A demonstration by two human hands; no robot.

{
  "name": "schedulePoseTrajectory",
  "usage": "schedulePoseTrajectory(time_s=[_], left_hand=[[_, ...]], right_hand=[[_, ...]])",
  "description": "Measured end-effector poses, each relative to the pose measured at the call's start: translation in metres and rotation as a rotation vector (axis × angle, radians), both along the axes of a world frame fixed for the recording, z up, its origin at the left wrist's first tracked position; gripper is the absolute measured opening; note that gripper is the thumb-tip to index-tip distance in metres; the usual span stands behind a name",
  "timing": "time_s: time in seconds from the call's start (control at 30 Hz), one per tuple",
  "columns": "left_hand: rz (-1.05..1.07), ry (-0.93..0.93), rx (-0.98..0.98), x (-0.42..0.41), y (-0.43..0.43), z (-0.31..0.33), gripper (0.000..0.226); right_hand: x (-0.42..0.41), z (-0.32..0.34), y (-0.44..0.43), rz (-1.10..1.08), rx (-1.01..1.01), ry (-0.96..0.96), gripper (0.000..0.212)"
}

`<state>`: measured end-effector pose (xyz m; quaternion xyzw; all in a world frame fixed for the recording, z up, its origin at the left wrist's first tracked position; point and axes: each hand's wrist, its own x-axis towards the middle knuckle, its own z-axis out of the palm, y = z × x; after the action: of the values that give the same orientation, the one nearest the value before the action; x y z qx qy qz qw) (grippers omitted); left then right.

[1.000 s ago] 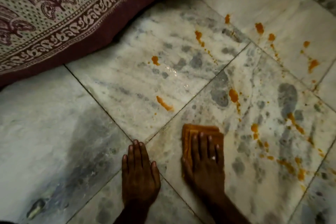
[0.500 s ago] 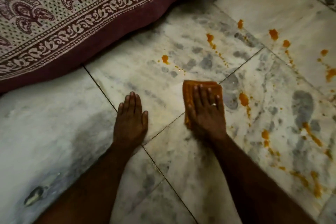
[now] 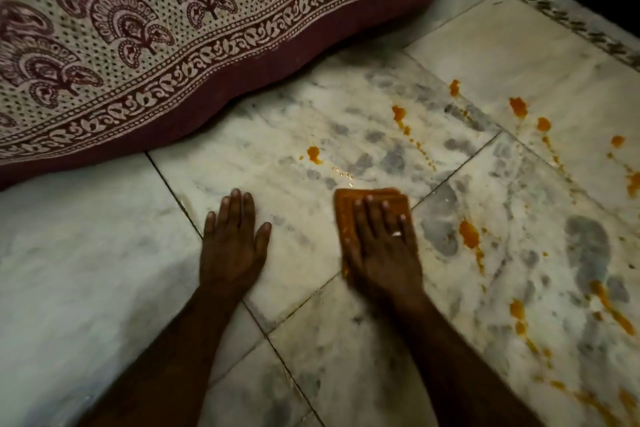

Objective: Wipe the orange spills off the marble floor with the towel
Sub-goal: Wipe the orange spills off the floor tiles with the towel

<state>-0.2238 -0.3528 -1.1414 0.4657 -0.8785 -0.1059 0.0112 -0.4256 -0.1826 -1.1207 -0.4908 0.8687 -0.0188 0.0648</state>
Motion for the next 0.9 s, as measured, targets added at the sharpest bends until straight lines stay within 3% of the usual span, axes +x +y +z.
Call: schedulePoseTrajectory(time_s=[0.1, 0.23, 0.37, 0.47, 0.53, 0.63, 0.73, 0.83, 0.9], left_hand=[[0.008, 0.002, 0.001, -0.004, -0.023, 0.002, 0.078], [0.028, -0.006, -0.061, -0.008, -0.018, 0.001, 0.070], [0.012, -0.010, -0.061, -0.009, -0.020, -0.002, 0.069], [0.000, -0.003, -0.071, -0.010, -0.019, -0.001, 0.069], [0.007, 0.006, -0.070, -0.009, -0.019, 0.000, 0.068], [0.011, 0.013, -0.063, -0.008, -0.019, 0.003, 0.068], [0.012, 0.017, -0.066, -0.010, -0.018, 0.005, 0.067], [0.018, -0.007, -0.068, -0.010, -0.017, 0.006, 0.068], [0.020, -0.006, -0.058, -0.011, -0.017, 0.006, 0.068]], right_hand=[[-0.034, 0.001, 0.028, -0.148, 0.067, -0.006, 0.070], [0.027, -0.004, 0.061, -0.372, 0.007, 0.048, 0.066], [0.082, -0.006, 0.026, -0.086, -0.101, 0.029, 0.067], [0.066, -0.007, -0.035, 0.165, -0.120, 0.009, 0.066], [0.037, -0.004, -0.075, 0.170, -0.081, -0.006, 0.067], [-0.017, -0.005, -0.096, 0.034, 0.007, 0.006, 0.067], [-0.034, -0.005, -0.063, -0.165, 0.035, 0.004, 0.067], [0.011, -0.002, -0.017, -0.378, 0.014, -0.033, 0.068], [0.061, 0.000, -0.001, -0.332, -0.029, 0.007, 0.068]])
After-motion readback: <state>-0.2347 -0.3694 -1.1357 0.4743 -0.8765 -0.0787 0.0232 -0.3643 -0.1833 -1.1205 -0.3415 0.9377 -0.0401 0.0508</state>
